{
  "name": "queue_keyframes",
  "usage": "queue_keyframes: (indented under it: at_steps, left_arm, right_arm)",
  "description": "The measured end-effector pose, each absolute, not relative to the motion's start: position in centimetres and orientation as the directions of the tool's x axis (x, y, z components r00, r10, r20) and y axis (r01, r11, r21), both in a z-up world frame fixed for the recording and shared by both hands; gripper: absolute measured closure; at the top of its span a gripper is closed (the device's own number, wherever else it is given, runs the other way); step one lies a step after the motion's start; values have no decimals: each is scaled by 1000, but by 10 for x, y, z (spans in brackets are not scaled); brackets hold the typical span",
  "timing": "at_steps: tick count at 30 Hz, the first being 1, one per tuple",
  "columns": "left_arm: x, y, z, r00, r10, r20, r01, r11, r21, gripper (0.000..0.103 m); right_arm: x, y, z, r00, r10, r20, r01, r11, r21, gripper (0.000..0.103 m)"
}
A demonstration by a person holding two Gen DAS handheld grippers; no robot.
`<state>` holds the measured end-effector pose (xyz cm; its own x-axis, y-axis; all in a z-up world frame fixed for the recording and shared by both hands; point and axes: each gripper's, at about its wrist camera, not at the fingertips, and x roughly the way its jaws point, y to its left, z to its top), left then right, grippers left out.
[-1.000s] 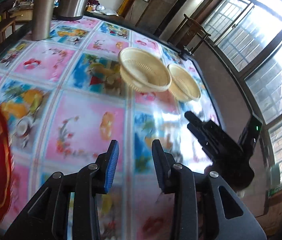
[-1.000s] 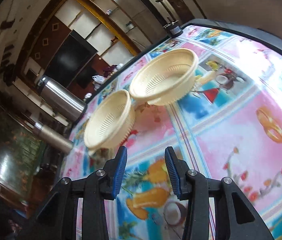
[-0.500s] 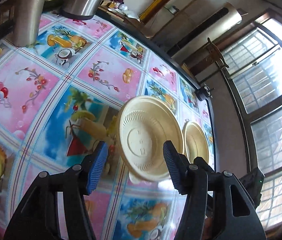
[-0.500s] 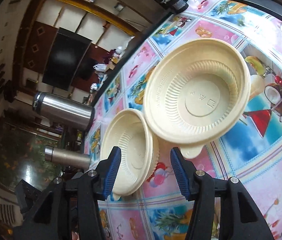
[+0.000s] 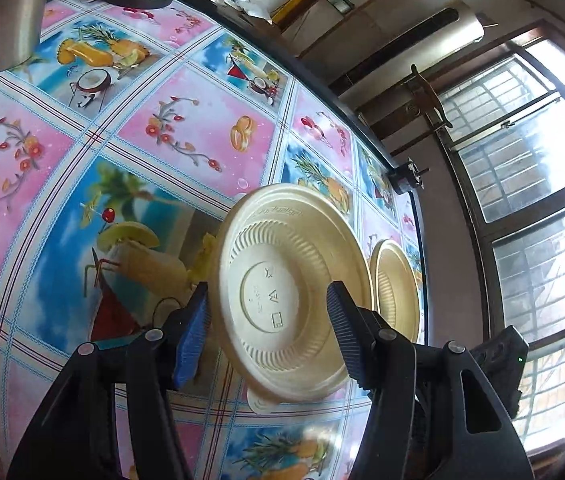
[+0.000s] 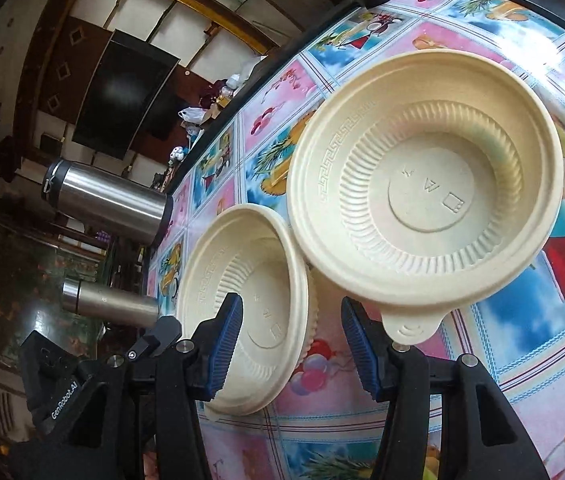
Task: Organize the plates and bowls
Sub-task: 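Move both grippers to the rim of a beige ribbed plastic bowl, then close both grippers on the beige bowl's rim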
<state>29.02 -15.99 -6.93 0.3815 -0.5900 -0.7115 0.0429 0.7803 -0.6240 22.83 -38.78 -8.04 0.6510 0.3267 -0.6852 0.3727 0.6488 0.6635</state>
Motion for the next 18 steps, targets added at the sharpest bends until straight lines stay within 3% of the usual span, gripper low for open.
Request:
queue_keyframes:
  at_steps: [9, 14, 18]
  left_arm:
    - [296, -149, -74, 379, -563, -735, 17, 798, -602, 47]
    - [297, -145, -75, 381, -550, -743, 13, 807, -591, 48]
    - [298, -144, -75, 383, -540, -750, 15, 815, -579, 48]
  right_arm:
    - [227, -387, -81, 673, 308, -673, 372, 645, 667, 49]
    - [230, -384, -81, 667, 284, -689, 375, 671, 640, 58]
    - [229, -385, -81, 673, 267, -689, 383, 671, 634, 58]
